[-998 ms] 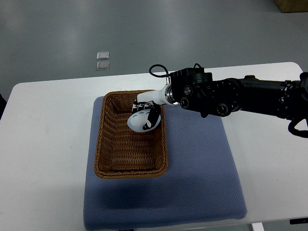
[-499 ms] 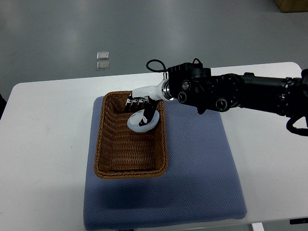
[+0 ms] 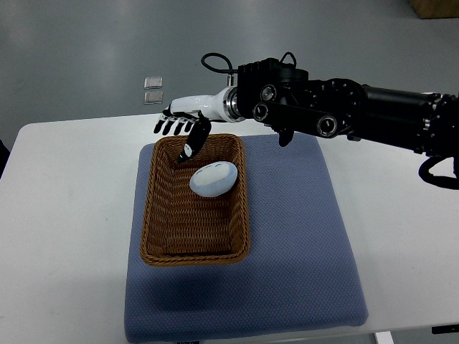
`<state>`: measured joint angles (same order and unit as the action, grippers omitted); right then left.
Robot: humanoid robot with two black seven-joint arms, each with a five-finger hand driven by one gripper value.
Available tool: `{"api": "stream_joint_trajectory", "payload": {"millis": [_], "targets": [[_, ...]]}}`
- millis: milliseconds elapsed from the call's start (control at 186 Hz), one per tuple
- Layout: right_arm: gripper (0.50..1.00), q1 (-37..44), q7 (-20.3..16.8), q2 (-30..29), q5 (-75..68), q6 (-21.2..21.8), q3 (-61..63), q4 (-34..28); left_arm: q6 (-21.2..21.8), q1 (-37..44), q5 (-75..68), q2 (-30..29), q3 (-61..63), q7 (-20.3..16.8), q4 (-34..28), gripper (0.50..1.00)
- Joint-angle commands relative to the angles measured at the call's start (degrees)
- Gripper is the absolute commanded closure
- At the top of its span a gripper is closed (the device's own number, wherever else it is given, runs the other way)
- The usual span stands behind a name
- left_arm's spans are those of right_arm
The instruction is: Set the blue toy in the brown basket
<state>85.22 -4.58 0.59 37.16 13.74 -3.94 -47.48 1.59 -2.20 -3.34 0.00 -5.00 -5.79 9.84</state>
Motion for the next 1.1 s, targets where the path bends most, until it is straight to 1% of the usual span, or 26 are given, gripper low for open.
{"api": "stream_joint_trajectory", "payload": {"millis": [0,54,134,231,338,392,536,585,622,687,751,805,874,960,1094], "targets": [[0.654,-0.8,0.1,2.8,-0.1,-0.1,7.5,0.0,0.0,0.0,0.0,0.0,0.0,0.0,0.0,0.5],[0.65,-2.7,0.7,5.0,-0.1,-0.2,12.2,0.0,0.0,0.0,0.0,0.0,0.0,0.0,0.0,0.5],[0.65,-7.8,2.4,8.7,-0.1,-0.6,20.9,0.0,0.0,0.0,0.0,0.0,0.0,0.0,0.1,0.5],[0.65,-13.8,4.2,10.9,-0.1,-0.7,32.0,0.0,0.0,0.0,0.0,0.0,0.0,0.0,0.1,0.5],[0.648,-21.8,5.5,11.5,-0.9,-0.8,44.4,0.6,0.0,0.0,0.0,0.0,0.0,0.0,0.1,0.5],[0.648,-24.5,5.7,11.0,-2.4,-0.8,48.8,0.8,0.0,0.0,0.0,0.0,0.0,0.0,0.1,0.5],[0.64,-31.9,6.3,9.2,-13.7,-0.7,58.3,2.2,0.0,0.0,0.0,0.0,0.1,0.0,0.1,0.5],[0.632,-33.5,6.9,8.3,-17.5,-0.7,60.1,3.6,0.0,0.0,0.0,0.0,0.1,0.0,0.2,0.5],[0.603,-34.5,7.6,7.5,-20.7,-0.6,61.6,5.4,0.0,0.0,0.0,0.0,0.2,0.0,0.2,0.5],[0.599,-35.4,8.6,7.0,-24.1,0.0,62.6,7.8,0.0,0.0,0.0,0.0,0.2,0.0,0.2,0.5],[0.593,-36.8,10.7,6.6,-28.4,0.3,62.9,9.8,0.0,0.0,0.0,0.0,0.3,0.0,0.3,0.5],[0.591,-37.8,12.0,6.3,-30.5,0.6,62.8,10.0,0.0,0.0,0.0,0.0,0.3,0.0,0.3,0.5],[0.591,-39.9,13.3,5.8,-31.9,2.2,62.9,10.3,0.0,0.0,-0.1,0.0,0.3,0.0,0.2,0.5],[0.591,-41.0,13.8,5.7,-32.0,3.8,62.9,10.9,0.0,0.0,0.0,0.0,0.3,0.0,0.2,0.5],[0.591,-42.4,13.8,4.6,-32.2,4.2,62.9,11.3,0.0,0.0,0.0,0.0,0.4,0.0,0.2,0.5]]}}
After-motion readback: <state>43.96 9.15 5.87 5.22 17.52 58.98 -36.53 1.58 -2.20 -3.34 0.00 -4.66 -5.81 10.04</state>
